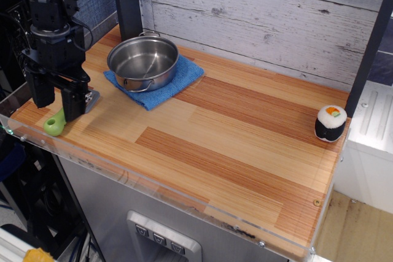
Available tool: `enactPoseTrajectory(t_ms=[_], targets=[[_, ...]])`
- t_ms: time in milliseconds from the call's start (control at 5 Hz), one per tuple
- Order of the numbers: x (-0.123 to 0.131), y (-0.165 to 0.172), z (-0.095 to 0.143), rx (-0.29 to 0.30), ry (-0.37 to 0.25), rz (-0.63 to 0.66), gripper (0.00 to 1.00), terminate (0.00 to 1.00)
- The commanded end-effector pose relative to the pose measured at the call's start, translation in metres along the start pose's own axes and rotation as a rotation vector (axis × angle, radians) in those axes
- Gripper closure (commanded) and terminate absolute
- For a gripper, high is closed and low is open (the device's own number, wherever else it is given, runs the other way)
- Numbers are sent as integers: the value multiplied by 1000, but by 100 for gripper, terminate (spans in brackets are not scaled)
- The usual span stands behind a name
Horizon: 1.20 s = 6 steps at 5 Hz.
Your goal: Place the spoon at the bottom of the steel pot.
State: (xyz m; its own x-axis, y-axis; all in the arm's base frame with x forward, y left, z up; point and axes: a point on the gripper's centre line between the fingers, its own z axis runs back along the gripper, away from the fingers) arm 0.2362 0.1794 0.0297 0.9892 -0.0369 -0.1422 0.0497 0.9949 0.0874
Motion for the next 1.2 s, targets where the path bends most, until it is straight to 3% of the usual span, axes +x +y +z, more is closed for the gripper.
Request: enactPoseTrajectory(t_ms=[0, 200, 400, 600, 1000], targets=[[-14, -5, 78, 32, -172, 33, 0, 0], [-23, -33, 117, -46, -298, 89, 0, 0], [-19, -74, 145, -104, -382, 61, 0, 0], [-17, -101, 151, -122, -378, 13, 0, 0], [-18, -109, 151, -117, -372, -10, 0, 0]])
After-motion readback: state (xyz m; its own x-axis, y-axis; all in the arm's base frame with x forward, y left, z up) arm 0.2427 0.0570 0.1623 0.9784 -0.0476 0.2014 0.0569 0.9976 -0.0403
